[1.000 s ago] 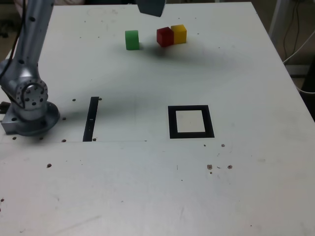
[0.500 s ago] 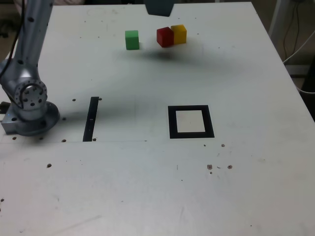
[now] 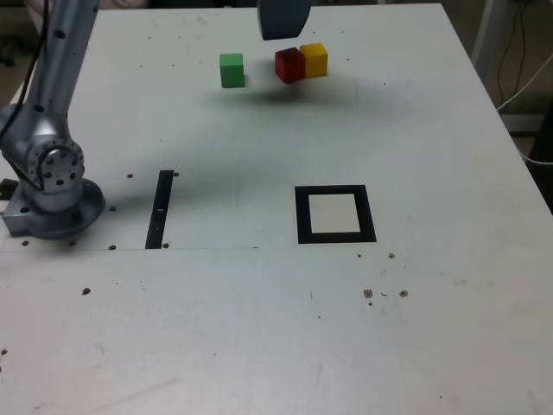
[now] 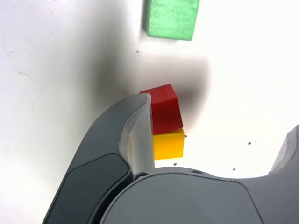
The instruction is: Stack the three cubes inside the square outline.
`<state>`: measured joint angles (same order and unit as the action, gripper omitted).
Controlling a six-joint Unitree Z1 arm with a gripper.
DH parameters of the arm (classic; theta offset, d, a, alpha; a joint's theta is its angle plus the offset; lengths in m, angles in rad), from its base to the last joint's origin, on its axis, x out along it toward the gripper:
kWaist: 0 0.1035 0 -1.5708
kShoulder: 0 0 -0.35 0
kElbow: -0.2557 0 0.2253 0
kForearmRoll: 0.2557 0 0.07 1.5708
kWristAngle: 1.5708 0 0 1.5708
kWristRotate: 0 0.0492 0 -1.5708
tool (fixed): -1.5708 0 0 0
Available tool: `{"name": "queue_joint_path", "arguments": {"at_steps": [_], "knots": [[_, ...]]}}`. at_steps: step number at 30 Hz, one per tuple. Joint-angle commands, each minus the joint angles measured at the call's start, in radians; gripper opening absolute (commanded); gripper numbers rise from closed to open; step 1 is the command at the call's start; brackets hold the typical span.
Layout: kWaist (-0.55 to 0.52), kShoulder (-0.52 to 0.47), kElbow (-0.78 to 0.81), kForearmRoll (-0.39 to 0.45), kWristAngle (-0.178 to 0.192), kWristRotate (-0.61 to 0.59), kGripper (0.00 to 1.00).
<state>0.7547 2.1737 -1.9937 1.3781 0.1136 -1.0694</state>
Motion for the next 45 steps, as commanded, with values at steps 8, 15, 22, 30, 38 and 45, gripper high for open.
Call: {"name": "queue_joint_path", "arguments": {"at_steps": [8, 15, 22, 30, 38, 45], "knots": [[-0.009, 0.0, 0.101, -0.046, -0.067, -0.033, 0.98], [-0.002, 0.021, 0.121, -0.057, -0.063, -0.059, 0.97], [0.01, 0.062, 0.111, -0.1, -0.076, -0.06, 0.97], [0.016, 0.103, 0.095, -0.129, -0.096, -0.06, 0.96], [0.025, 0.116, 0.101, -0.138, -0.138, -0.06, 0.9], [0.037, 0.118, 0.106, -0.151, -0.169, -0.071, 0.82]]}}
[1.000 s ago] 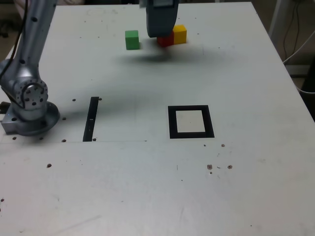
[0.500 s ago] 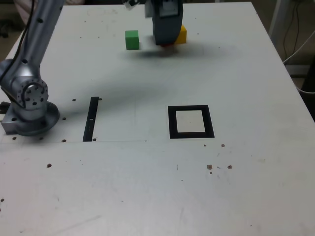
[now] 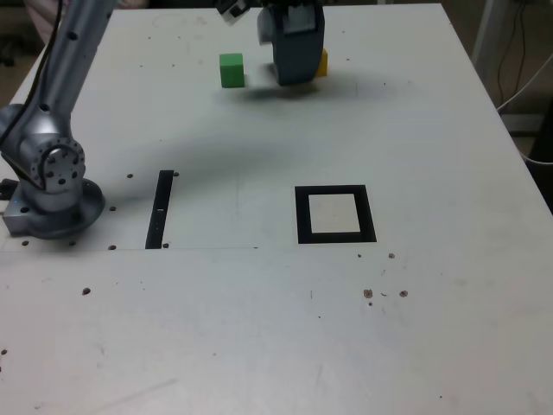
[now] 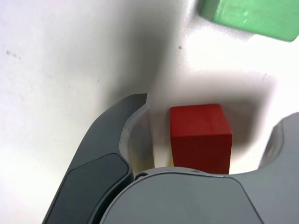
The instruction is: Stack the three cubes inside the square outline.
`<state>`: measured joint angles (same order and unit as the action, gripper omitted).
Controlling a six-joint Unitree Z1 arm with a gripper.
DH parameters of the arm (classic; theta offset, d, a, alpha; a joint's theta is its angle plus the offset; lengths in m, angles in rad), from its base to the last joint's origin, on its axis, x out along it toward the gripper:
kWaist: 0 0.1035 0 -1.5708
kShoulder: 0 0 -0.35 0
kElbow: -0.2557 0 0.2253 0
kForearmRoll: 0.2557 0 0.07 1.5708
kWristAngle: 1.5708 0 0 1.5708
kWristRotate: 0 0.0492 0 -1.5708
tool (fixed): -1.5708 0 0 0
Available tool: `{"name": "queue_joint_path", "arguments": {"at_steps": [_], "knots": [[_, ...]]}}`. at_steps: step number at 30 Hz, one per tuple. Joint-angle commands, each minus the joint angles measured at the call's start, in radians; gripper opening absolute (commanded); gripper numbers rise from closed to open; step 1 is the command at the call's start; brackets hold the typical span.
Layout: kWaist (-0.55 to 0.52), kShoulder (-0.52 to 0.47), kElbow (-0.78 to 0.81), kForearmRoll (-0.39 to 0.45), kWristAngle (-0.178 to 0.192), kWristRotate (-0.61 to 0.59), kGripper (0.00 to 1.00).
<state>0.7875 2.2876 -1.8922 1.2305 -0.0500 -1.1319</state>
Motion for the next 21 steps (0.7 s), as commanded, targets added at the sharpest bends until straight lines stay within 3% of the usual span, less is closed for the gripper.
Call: {"name": "queue_joint_path", "arguments": {"at_steps": [1, 8, 21], "knots": [[0.006, 0.004, 0.008, -0.003, -0.008, -0.016, 0.8], [0.012, -0.002, 0.021, 0.018, 0.016, -0.115, 0.63], [0.012, -0.003, 0.02, 0.029, 0.029, -0.173, 0.5]]}}
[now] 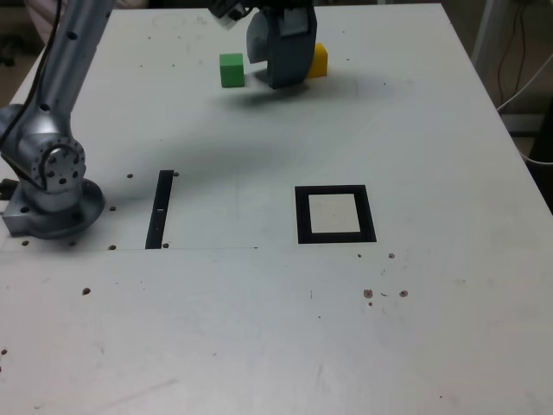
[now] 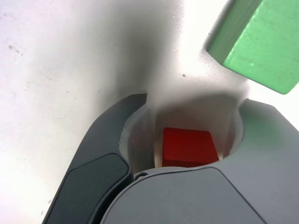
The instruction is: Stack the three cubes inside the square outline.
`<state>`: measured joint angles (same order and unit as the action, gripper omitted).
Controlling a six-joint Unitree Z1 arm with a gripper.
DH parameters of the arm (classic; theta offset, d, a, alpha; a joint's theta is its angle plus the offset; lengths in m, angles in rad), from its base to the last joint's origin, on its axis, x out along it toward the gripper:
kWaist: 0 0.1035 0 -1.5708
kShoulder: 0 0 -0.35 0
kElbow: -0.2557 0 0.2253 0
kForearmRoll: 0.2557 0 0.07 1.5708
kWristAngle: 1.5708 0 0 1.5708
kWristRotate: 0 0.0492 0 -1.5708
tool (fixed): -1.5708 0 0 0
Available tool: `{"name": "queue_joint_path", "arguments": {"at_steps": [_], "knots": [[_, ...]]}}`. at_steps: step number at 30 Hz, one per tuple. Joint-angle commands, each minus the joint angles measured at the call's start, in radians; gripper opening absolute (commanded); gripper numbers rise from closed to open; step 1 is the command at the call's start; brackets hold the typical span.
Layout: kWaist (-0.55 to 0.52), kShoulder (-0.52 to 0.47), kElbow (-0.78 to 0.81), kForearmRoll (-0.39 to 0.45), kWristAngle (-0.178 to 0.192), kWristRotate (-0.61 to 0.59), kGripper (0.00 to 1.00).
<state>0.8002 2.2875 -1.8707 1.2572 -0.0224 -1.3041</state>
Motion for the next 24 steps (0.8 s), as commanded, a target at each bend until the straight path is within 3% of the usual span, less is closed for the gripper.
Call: {"name": "queue_joint_path", "arguments": {"at_steps": [1, 10, 24], "knots": [[-0.001, -0.003, -0.002, 0.002, 0.001, -0.002, 0.5], [0.007, -0.005, 0.001, 0.009, 0.003, -0.016, 0.39], [-0.011, -0.089, 0.024, 0.056, 0.02, -0.015, 0.39]]}}
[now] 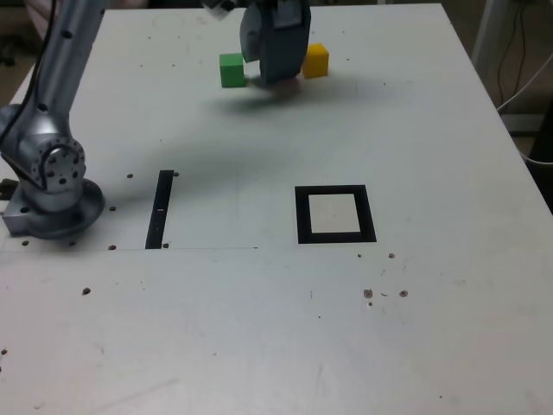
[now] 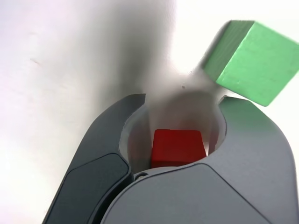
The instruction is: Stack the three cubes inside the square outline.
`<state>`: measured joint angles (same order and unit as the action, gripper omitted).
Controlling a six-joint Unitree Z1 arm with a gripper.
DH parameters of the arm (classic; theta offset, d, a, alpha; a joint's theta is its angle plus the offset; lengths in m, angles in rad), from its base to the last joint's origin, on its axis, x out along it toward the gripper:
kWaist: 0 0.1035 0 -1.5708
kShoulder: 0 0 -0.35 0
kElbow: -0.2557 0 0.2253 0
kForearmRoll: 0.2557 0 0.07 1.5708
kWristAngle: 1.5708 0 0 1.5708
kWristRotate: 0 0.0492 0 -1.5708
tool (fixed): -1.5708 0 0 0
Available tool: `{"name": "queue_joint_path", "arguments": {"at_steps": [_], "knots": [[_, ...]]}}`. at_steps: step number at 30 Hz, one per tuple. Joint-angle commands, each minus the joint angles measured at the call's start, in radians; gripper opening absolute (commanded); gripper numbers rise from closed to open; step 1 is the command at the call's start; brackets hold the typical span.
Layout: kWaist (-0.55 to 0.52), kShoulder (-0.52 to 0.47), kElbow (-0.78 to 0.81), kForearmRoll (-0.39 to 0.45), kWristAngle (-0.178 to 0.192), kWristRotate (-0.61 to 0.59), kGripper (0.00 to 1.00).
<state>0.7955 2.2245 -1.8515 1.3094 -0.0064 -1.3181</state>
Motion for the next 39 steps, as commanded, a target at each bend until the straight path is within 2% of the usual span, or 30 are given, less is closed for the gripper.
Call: {"name": "queue_joint_path", "arguments": {"at_steps": [1, 8, 13, 21, 24, 27, 30, 36, 39], "knots": [[-0.01, -0.04, 0.01, 0.006, 0.008, -0.001, 0.39], [-0.049, -0.175, 0.12, 0.008, 0.046, 0.008, 0.39], [-0.089, -0.302, 0.232, 0.03, 0.054, 0.119, 0.38], [-0.192, -0.427, 0.35, 0.154, 0.052, 0.412, 0.36], [-0.236, -0.451, 0.376, 0.187, 0.044, 0.602, 0.36], [-0.292, -0.468, 0.391, 0.194, 0.029, 0.856, 0.36], [-0.36, -0.475, 0.403, 0.199, 0.029, 1.013, 0.36], [-0.534, -0.448, 0.439, 0.185, 0.076, 1.095, 0.38], [-0.614, -0.43, 0.433, 0.166, 0.08, 1.135, 0.38]]}}
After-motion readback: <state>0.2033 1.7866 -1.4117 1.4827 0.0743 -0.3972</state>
